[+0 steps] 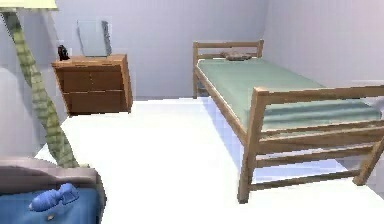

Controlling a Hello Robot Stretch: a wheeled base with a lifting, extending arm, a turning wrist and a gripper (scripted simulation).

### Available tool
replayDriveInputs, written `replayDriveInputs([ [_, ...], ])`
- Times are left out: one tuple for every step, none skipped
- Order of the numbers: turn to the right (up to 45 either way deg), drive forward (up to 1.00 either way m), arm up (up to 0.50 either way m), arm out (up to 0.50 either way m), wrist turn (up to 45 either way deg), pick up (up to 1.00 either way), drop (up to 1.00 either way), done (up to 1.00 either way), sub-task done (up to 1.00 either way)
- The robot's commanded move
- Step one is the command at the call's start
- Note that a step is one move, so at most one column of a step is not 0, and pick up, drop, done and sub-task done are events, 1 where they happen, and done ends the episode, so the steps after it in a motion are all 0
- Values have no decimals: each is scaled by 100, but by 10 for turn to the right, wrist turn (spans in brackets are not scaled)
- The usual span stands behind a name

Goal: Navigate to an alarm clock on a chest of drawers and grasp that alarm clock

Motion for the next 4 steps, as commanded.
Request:
replayDriveInputs([
  [90,0,0,0,0,0,0,0,0],
  [0,10,0,0,0,0,0,0,0],
  [-90,0,0,0,0,0,0,0,0],
  [-30,0,0,0,0,0,0,0,0],
])
